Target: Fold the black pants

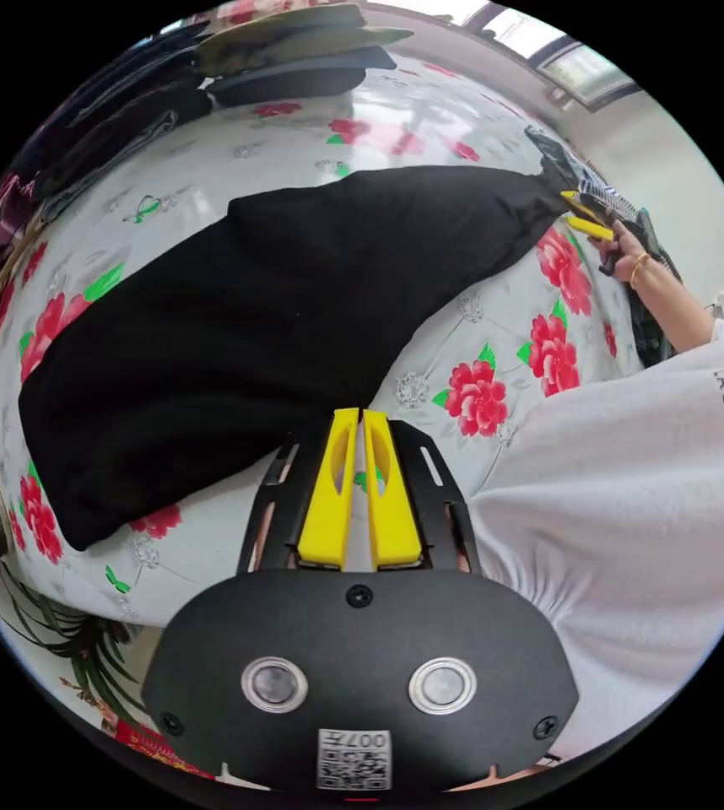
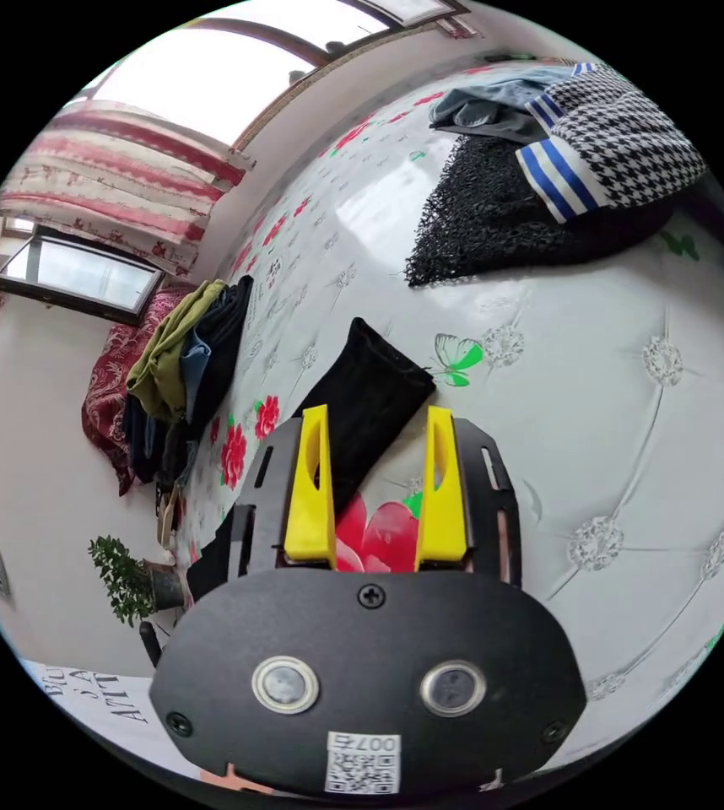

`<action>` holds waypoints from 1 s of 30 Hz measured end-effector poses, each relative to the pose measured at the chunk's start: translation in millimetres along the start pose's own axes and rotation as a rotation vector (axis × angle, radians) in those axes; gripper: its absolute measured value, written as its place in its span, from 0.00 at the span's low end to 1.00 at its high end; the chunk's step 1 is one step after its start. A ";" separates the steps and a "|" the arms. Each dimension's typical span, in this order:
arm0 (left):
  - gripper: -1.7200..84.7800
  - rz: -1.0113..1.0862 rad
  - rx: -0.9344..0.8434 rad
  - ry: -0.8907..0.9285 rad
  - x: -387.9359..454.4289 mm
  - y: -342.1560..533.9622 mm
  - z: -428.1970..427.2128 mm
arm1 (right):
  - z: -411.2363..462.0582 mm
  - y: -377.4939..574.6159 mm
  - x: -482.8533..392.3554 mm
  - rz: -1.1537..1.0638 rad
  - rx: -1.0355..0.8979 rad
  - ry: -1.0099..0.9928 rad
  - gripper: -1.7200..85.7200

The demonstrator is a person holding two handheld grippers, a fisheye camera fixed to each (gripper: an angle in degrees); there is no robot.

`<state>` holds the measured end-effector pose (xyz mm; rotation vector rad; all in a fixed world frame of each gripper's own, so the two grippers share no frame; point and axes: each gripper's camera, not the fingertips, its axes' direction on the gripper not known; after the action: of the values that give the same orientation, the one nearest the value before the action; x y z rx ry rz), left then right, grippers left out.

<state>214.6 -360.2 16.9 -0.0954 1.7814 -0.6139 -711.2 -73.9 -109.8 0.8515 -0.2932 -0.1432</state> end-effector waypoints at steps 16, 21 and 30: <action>0.16 -1.016 0.478 0.216 -209.5 191.8 -41.0 | -54.3 -42.5 64.2 0.192 0.083 0.088 0.02; 0.19 -1.137 0.539 0.422 -257.7 194.3 -12.9 | -76.0 -63.8 -1.9 0.003 0.164 0.048 0.03; 0.08 -1.209 0.609 0.472 -285.4 211.2 11.1 | 21.0 44.0 -293.4 -0.909 -0.146 -0.152 0.06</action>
<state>364.7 -76.8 169.9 -0.6739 1.7511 -2.1520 -996.2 10.2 -121.3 0.7770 -0.0156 -1.0662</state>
